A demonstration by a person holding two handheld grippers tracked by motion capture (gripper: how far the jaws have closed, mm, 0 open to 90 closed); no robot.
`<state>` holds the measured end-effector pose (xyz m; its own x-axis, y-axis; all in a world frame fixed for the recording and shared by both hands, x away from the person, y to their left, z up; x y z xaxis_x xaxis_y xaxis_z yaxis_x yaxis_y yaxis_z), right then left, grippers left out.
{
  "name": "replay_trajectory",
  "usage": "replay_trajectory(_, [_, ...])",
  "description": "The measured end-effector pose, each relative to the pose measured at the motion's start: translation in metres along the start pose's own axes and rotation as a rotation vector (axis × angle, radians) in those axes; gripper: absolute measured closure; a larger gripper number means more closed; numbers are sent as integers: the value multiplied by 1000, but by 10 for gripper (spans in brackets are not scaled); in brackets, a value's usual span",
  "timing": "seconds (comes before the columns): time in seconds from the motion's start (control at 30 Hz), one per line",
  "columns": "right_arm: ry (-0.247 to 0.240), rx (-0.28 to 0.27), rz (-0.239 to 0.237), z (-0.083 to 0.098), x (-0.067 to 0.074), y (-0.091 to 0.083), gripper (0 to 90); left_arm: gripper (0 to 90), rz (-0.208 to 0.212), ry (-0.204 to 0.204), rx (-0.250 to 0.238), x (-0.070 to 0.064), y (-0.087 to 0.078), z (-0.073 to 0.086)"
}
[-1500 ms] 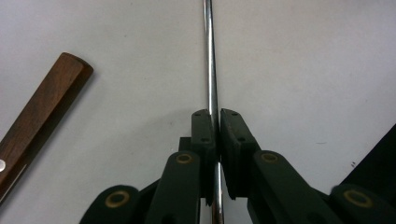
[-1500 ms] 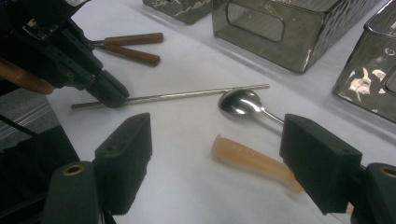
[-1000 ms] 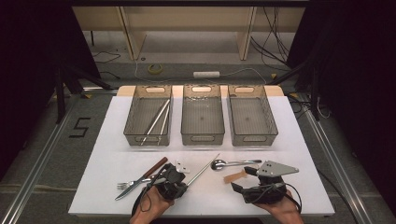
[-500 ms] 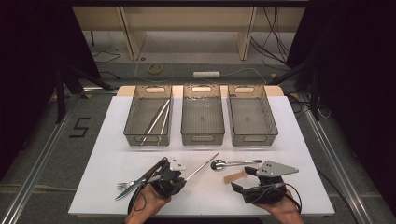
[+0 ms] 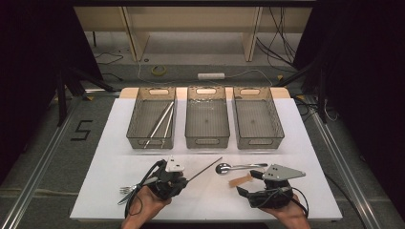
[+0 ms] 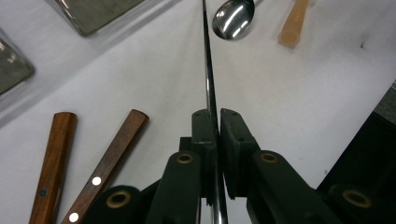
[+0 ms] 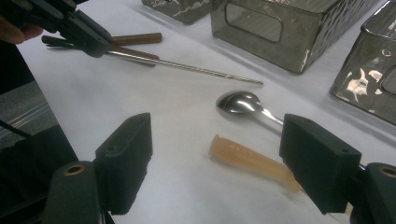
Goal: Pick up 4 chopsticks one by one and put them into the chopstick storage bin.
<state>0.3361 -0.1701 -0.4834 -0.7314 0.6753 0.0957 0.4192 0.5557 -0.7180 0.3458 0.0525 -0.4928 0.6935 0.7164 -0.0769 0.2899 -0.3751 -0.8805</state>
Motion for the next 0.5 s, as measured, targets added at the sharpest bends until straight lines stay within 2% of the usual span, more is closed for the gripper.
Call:
replay_trajectory(0.47, [3, 1, 1, 0, -1, 0, 266, 844, 29, -8, -73, 4, -30, -9])
replay_trajectory(0.5, [3, 1, 1, 0, -1, 0, 266, 845, 36, -13, -89, 5, -34, -11])
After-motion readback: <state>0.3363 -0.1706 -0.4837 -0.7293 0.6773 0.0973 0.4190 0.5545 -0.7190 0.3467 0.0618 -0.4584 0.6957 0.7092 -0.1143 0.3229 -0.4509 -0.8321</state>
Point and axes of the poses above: each handheld gripper's, and its own axes: y roughly forward along the jaws, z roughly out of its underside, x roughly to its left, the point moved 9 cm from there along y, roughly forward along the jaws, and after that the axes turned 11 degrees about x, right-handed, at the moved point
